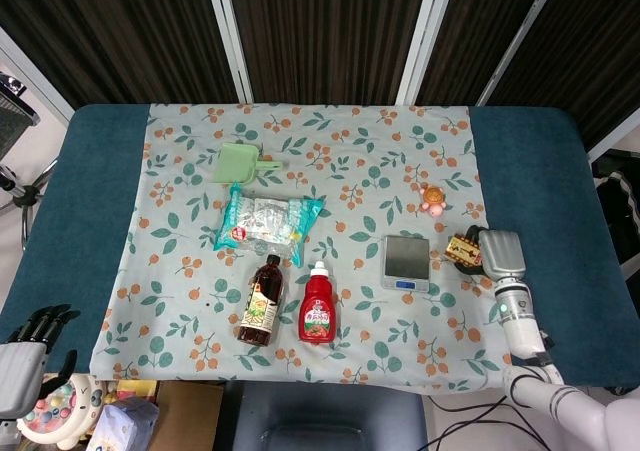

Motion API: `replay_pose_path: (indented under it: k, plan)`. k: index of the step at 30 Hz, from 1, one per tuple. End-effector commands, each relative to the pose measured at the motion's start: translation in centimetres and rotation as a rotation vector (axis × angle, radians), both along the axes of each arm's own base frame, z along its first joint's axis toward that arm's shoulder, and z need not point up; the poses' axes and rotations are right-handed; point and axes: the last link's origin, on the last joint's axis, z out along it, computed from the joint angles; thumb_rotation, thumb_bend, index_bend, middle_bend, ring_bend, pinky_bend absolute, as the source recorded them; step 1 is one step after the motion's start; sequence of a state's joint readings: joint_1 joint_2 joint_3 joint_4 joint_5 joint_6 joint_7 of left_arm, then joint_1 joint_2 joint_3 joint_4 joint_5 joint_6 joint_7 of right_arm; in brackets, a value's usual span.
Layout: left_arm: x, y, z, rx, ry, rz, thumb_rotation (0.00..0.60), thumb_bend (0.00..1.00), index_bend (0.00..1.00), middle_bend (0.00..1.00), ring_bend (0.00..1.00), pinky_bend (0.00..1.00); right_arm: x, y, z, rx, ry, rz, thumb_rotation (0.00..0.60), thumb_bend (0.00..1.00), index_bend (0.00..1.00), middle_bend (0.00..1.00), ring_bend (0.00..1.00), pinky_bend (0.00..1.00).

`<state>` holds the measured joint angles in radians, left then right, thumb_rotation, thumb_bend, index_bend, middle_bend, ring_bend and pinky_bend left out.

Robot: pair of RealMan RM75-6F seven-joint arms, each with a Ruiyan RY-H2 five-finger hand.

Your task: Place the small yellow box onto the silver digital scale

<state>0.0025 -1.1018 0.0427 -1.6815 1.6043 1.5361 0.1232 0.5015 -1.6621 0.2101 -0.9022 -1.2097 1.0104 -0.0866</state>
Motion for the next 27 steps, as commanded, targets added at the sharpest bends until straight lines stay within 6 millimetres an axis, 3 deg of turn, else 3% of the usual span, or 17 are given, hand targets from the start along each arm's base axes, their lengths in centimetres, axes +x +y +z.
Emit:
replay_pose_path:
  k: [1,7,14,19,27]
  plan:
    - [0.0,0.0,0.0,0.001,0.003,0.000,0.600,0.44,0.25,0.17,0.16,0.37,2.5,1.5,0.6,-0.027,-0.065,0.119,0.600,0.33,0.79,0.68,0.68,0.73]
    - [0.0,-0.2,-0.2,-0.005,0.007,0.003,0.600,0.44,0.25,0.17,0.16,0.37,4.8,2.6,-0.1,0.016,-0.084,0.213,0.600,0.33,0.79,0.68,0.68,0.73]
    - [0.0,-0.2,-0.2,-0.006,0.004,0.002,0.600,0.44,0.25,0.17,0.16,0.37,6.2,2.0,-1.4,0.025,-0.064,0.245,0.600,0.33,0.76,0.68,0.66,0.72]
    - [0.0,-0.2,-0.2,-0.009,0.003,0.001,0.600,0.44,0.25,0.17,0.16,0.37,6.6,1.2,-1.9,0.011,-0.072,0.252,0.600,0.33,0.67,0.67,0.58,0.67]
    - [0.0,-0.2,-0.2,-0.011,0.002,0.003,0.600,0.44,0.25,0.17,0.16,0.37,6.3,0.7,-2.6,0.053,-0.079,0.247,0.600,0.33,0.34,0.40,0.35,0.51]
